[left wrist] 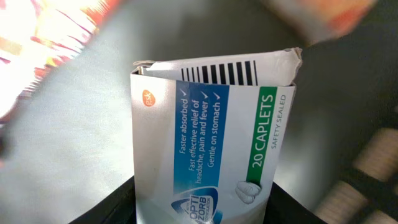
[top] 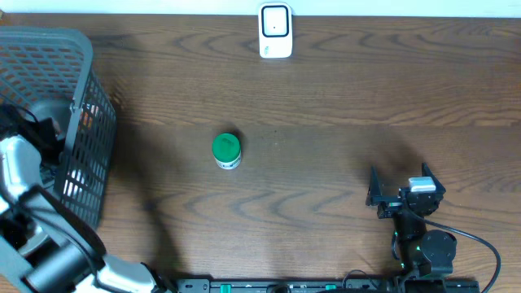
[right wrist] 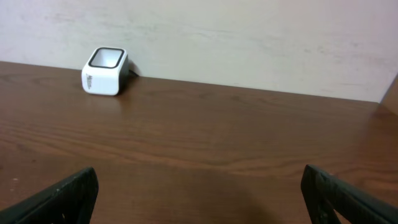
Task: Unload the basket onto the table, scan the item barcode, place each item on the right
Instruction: 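Reach the left gripper into the basket and grasp the white toothpaste box, then carry the toothpaste box right and set it near the right gripper, then withdraw the left arm back toward the basket, then reach into the basket and grasp the small orange snack box, then carry the orange box out and place it right of the green jar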
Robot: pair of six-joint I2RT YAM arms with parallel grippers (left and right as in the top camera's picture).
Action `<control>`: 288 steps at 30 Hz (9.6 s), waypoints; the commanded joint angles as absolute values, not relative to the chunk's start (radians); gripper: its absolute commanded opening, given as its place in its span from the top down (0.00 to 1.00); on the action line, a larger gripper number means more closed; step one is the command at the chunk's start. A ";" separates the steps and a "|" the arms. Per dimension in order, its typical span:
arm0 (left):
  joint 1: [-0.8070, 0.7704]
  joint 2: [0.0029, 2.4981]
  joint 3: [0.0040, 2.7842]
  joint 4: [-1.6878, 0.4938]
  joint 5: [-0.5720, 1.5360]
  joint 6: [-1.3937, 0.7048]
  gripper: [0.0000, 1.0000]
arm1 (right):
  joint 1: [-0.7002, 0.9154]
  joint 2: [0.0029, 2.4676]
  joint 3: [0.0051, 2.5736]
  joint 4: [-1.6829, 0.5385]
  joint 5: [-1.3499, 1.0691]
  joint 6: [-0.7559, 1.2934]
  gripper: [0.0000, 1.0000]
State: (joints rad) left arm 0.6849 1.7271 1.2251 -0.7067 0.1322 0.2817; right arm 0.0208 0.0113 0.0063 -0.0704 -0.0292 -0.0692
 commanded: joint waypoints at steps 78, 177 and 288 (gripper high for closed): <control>-0.466 1.308 1.280 -0.448 0.448 -0.084 0.02 | 0.020 0.009 0.006 -0.074 -0.028 -0.057 0.01; 0.516 2.209 1.527 -0.640 0.041 -0.536 0.02 | 0.020 0.009 0.006 -0.075 -0.028 -0.057 0.01; -0.538 1.581 1.842 -0.941 0.024 -0.120 0.01 | 0.020 0.009 0.006 -0.075 -0.028 -0.057 0.01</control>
State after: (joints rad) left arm -0.6003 1.7546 1.7729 -0.9325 0.0509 -0.2272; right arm 0.0208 0.0113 0.0063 -0.0700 -0.0292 -0.0692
